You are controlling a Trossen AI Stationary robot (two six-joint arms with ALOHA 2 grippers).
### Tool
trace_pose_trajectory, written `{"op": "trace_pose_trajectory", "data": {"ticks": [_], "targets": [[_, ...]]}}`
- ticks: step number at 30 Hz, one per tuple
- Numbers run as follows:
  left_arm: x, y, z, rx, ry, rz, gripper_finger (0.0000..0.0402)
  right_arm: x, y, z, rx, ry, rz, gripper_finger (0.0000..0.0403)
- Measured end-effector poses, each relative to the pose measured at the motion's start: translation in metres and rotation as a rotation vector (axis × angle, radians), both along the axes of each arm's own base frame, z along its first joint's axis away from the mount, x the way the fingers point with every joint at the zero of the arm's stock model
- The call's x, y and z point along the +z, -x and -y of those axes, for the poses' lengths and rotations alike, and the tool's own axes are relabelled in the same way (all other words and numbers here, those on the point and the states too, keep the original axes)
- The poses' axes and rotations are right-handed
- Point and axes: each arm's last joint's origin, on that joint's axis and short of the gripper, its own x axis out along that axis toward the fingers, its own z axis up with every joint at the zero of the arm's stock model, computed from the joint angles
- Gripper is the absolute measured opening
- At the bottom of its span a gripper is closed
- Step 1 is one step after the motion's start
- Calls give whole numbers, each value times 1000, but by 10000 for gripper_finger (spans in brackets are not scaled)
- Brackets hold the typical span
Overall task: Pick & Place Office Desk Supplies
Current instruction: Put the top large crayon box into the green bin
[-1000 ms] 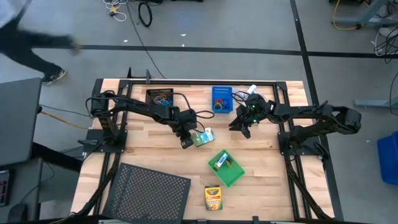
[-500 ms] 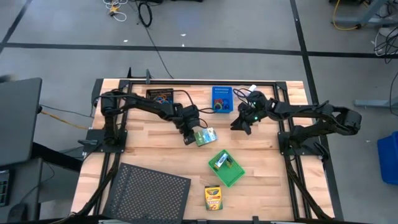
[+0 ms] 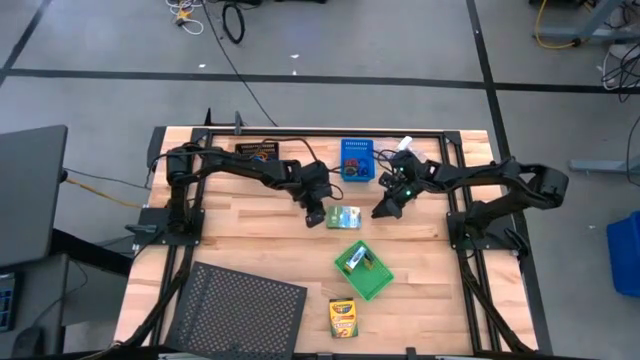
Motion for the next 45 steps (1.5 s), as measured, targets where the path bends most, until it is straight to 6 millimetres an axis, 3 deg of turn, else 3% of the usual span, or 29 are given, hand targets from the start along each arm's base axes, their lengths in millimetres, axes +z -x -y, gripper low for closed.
{"op": "trace_pose_trajectory", "data": {"ticks": [5, 13, 19, 25, 34, 45], "targets": [[-3, 6, 1, -2, -8, -76, 3, -1, -2, -7, 26, -2, -15, 183], [-6, -2, 2, -21, 39, -2, 3, -3, -3, -10, 27, 7, -44, 183], [-20, -6, 0, -23, 94, -26, 3, -7, 0, -8, 1, 163, -99, 183], [-22, -28, -1, -48, 113, 13, 3, -11, 0, -7, -39, 195, -4, 183], [-11, -55, -7, -61, 111, 82, 3, -33, 11, -13, -49, 140, -72, 183], [-17, -68, -3, -102, 140, 83, 3, -40, 9, -12, -69, 121, -60, 183]]}}
